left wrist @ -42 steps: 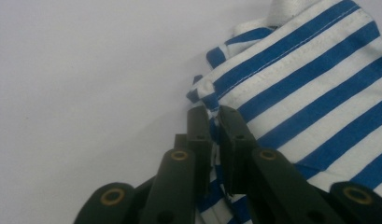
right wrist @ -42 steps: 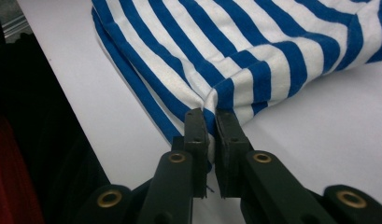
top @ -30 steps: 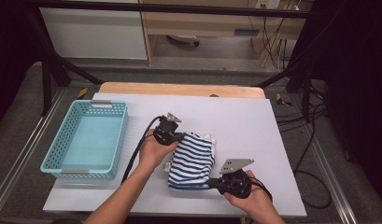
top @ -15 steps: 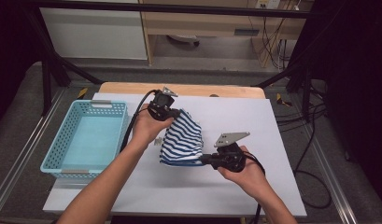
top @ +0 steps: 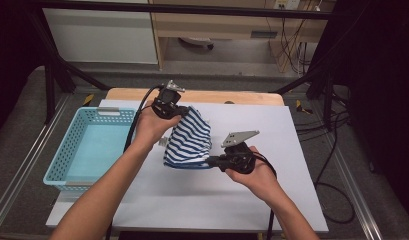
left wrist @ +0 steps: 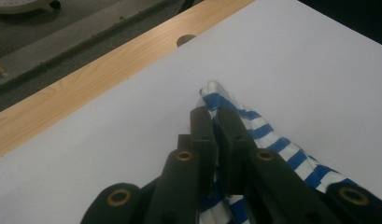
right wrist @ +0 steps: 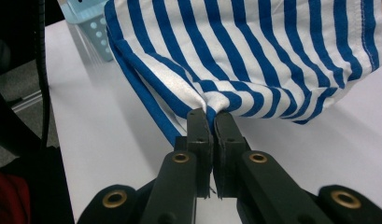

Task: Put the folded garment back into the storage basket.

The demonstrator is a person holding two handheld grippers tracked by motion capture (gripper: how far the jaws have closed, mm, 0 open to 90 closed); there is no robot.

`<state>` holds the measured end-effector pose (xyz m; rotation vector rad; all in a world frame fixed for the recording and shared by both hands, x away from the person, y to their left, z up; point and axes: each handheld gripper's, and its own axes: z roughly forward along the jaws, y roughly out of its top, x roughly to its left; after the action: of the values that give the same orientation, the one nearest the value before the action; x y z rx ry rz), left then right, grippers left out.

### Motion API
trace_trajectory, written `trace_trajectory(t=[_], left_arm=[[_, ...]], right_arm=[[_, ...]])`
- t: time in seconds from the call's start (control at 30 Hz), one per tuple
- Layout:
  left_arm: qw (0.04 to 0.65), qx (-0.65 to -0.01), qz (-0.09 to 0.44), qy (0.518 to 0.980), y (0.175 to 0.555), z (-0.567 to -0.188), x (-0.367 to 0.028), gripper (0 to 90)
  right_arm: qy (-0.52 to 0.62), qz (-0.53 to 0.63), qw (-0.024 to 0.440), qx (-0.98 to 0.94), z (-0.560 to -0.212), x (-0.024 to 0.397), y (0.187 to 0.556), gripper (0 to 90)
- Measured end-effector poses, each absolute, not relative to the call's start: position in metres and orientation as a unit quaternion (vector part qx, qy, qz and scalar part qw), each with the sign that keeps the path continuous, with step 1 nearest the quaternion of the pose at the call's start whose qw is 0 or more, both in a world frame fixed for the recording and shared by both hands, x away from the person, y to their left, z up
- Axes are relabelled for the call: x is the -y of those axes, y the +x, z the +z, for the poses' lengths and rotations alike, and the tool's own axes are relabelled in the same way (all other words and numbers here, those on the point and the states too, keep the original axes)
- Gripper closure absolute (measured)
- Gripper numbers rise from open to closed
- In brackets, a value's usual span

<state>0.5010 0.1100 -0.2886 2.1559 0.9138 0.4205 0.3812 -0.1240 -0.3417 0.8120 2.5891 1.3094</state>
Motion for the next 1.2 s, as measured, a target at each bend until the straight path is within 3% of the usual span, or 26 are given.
trace_trajectory(t=[0.5, 1.2], left_arm=[[0.381, -0.352, 0.181, 0.836, 0.498, -0.266, -0.129, 85.9], [0.400, -0.379, 0.208, 0.808, 0.497, -0.238, -0.197, 85.9]], right_arm=[[0.248, 0.439, 0.051, -0.862, -0.329, 0.097, 0.392, 87.2], [0.218, 0.442, 0.060, -0.868, -0.302, 0.034, 0.410, 87.2]])
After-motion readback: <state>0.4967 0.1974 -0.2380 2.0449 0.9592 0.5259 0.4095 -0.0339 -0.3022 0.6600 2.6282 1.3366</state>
